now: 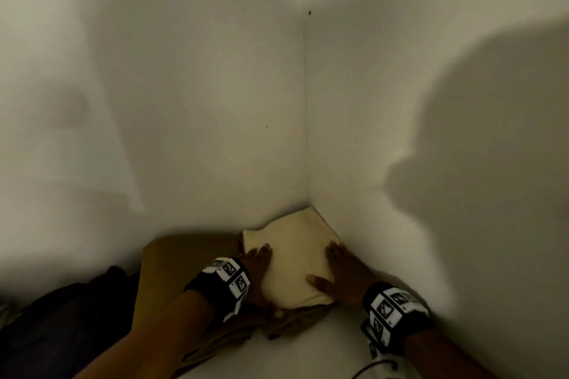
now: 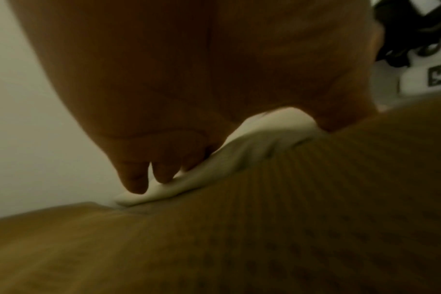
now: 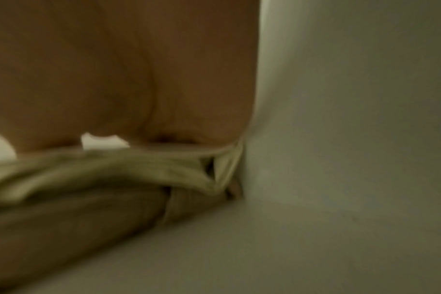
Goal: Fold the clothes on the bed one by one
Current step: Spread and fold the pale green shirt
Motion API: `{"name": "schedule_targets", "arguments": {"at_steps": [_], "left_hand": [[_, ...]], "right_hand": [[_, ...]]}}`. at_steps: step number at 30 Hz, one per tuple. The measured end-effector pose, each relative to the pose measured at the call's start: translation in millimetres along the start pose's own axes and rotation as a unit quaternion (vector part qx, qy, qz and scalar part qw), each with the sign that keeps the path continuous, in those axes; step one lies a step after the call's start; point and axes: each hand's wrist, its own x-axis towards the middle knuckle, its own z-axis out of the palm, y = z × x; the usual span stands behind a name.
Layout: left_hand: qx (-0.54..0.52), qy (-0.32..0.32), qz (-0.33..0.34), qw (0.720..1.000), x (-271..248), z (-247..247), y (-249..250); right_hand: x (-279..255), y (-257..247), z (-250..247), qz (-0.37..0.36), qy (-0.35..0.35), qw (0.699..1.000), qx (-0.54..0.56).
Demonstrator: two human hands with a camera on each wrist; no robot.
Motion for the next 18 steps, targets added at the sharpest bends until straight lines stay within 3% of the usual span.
{"name": "schedule_targets", "arguments": {"at_steps": [4, 8, 10, 12, 14, 16, 18], "left_hand": [[0.025, -0.015, -0.004, 1.0, 6.9, 16.9, 6.2], [0.026, -0.018, -0.03, 0.999, -16.6, -14.1, 11.5], [-0.016, -0.018, -0.004, 1.0, -39.0, -33.7, 32.6], [-0.042, 0.036, 0.046, 0.997, -73.6, -53.1, 50.2], [-0.092, 0.091, 0.088, 0.988, -120.4, -65.2, 67.4], [-0.199, 0.162, 0.126, 0.958, -176.0, -60.1, 104.2], [-0.297, 0.236, 0.174, 0.909, -219.3, -43.6, 134.2]], "right_hand": [[5.0, 1.2, 12.4, 0.012, -0.005, 1.0, 0.019], [-11.7, -11.9, -8.2, 0.016, 0.002, 0.998, 0.061], [-46.8, -11.4, -17.5, 0.008, 0.015, 0.993, 0.116], [-84.5, -10.9, -24.3, -0.025, 0.08, 0.976, 0.199], [-127.5, -10.9, -24.5, -0.055, 0.168, 0.939, 0.294], [-196.4, -5.9, -14.9, -0.043, 0.237, 0.916, 0.321], [-256.2, -9.0, -8.0, -0.043, 0.264, 0.907, 0.325]]}}
